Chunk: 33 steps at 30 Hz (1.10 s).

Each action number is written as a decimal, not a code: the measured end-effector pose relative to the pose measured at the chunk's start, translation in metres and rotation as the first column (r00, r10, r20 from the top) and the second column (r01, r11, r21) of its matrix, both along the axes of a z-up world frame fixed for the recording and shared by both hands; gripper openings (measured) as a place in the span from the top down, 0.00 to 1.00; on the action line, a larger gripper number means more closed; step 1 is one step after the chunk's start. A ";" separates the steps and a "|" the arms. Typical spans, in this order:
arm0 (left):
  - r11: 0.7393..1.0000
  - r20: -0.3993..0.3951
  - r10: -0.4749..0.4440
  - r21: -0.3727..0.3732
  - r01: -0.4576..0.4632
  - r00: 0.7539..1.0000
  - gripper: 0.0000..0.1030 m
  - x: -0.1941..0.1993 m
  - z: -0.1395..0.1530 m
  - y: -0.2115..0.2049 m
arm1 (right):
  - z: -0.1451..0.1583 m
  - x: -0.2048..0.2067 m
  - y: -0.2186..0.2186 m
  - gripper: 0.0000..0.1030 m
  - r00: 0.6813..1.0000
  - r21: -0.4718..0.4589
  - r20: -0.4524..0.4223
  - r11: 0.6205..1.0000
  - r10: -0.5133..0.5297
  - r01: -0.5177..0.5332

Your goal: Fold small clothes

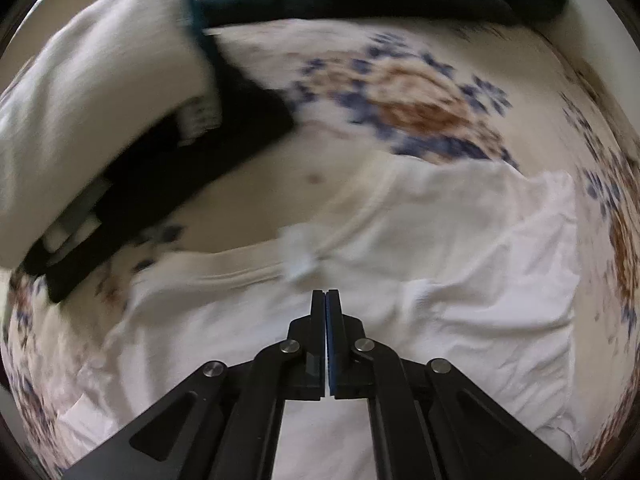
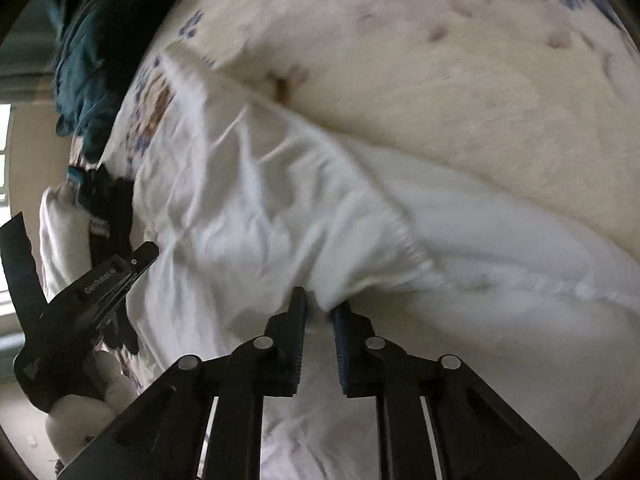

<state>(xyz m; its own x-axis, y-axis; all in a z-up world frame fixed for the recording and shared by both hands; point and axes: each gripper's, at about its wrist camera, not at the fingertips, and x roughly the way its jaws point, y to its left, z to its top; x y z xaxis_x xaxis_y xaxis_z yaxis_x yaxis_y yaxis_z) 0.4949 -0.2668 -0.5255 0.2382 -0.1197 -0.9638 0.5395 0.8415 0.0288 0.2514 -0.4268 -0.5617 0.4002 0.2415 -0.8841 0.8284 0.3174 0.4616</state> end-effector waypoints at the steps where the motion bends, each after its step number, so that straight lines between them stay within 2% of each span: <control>1: 0.998 -0.034 0.026 -0.049 -0.027 0.999 1.00 0.006 0.002 0.008 | 0.000 0.004 0.005 0.90 1.000 -0.001 -0.005 1.000 0.006 -0.006; 2: 0.994 -0.079 0.038 -0.097 -0.046 0.996 1.00 0.008 0.003 0.013 | 0.000 0.004 0.006 0.90 1.000 0.013 -0.012 1.000 0.002 -0.002; 3: 0.983 -0.157 0.051 -0.168 -0.078 0.986 0.99 0.014 0.001 0.016 | -0.003 0.007 0.007 0.90 1.000 0.030 -0.020 0.999 -0.010 0.011; 4: 0.973 -0.206 0.054 -0.210 -0.098 0.977 0.96 0.015 -0.002 0.010 | -0.005 0.005 0.006 0.87 0.999 0.054 -0.022 0.998 -0.029 0.030; 5: 0.962 -0.252 0.044 -0.251 -0.110 0.967 0.94 0.020 -0.004 0.008 | -0.008 0.003 0.004 0.77 0.999 0.079 -0.016 0.995 -0.051 0.052; 7: 0.952 -0.287 0.005 -0.293 -0.093 0.958 0.73 0.022 -0.007 -0.007 | -0.009 -0.005 -0.001 0.64 0.996 0.093 -0.004 0.991 -0.093 0.093; 8: 0.952 -0.285 -0.012 -0.297 -0.076 0.959 0.69 0.025 -0.009 -0.019 | -0.010 -0.009 -0.003 0.63 0.994 0.094 0.010 0.990 -0.108 0.107; 9: 0.957 -0.277 -0.061 -0.291 -0.023 0.959 0.65 0.022 -0.011 -0.035 | -0.009 -0.011 -0.004 0.63 0.993 0.095 0.017 0.989 -0.113 0.111; 11: 0.958 -0.270 -0.139 -0.280 0.061 0.953 0.65 0.012 -0.013 -0.058 | -0.009 -0.014 -0.005 0.63 0.992 0.101 0.030 0.988 -0.121 0.117; 14: 0.962 -0.214 -0.249 -0.166 0.216 0.945 0.65 -0.010 -0.025 -0.085 | -0.008 -0.015 -0.006 0.63 0.992 0.095 0.027 0.988 -0.126 0.123; 15: 0.960 -0.192 -0.263 -0.145 0.238 0.945 0.79 -0.015 -0.027 -0.089 | -0.009 -0.015 -0.006 0.63 0.991 0.098 0.022 0.987 -0.132 0.130; 16: 0.958 -0.168 -0.274 -0.133 0.253 0.947 0.98 -0.019 -0.028 -0.091 | -0.010 -0.015 -0.006 0.63 0.990 0.106 0.020 0.985 -0.140 0.138; 17: 0.956 -0.156 -0.285 -0.125 0.267 0.946 0.98 -0.022 -0.029 -0.091 | -0.013 -0.014 -0.006 0.63 0.988 0.117 0.016 0.982 -0.152 0.149; 19: 0.956 -0.116 -0.272 -0.150 0.254 0.955 0.98 -0.025 -0.022 -0.084 | -0.015 -0.015 -0.005 0.63 0.986 0.109 0.005 0.980 -0.169 0.168; 20: 0.958 -0.109 -0.262 -0.149 0.245 0.959 0.98 -0.025 -0.021 -0.080 | -0.015 -0.013 -0.004 0.67 0.983 0.095 0.006 0.979 -0.182 0.180; 21: 0.962 -0.099 -0.245 -0.149 0.229 0.965 0.98 -0.025 -0.018 -0.074 | -0.014 -0.011 -0.002 0.77 0.983 0.085 0.011 0.980 -0.182 0.180; 22: 0.967 -0.092 -0.222 -0.146 0.208 0.971 0.98 -0.024 -0.016 -0.068 | -0.013 -0.007 0.000 0.95 0.986 0.070 0.005 0.984 -0.165 0.164; 26: 0.977 -0.098 -0.159 -0.156 0.142 0.982 0.98 -0.014 -0.012 -0.045 | -0.003 0.004 0.012 0.96 0.995 0.026 0.005 0.994 -0.103 0.103; 30: 0.983 -0.103 -0.128 -0.142 0.113 0.986 0.98 -0.011 -0.011 -0.026 | -0.001 0.007 0.024 0.96 0.999 0.032 0.000 0.998 -0.054 0.054; 32: 0.987 -0.122 -0.117 -0.129 0.101 0.986 0.98 -0.012 -0.017 -0.021 | -0.002 0.014 0.032 0.96 1.000 0.032 -0.015 0.999 0.004 -0.003; 33: 0.988 -0.126 -0.110 -0.120 0.095 0.986 0.94 -0.011 -0.017 -0.016 | -0.004 0.013 0.033 0.96 0.999 0.041 -0.024 0.999 0.027 -0.026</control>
<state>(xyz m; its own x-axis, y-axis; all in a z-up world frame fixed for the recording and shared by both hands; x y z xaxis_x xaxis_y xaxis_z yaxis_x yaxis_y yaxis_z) 0.4837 -0.2825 -0.5428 0.0908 -0.2472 -0.9647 0.6159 0.7752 -0.1406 0.2647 -0.3933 -0.5655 0.3718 0.2880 -0.8825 0.8308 0.3208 0.4547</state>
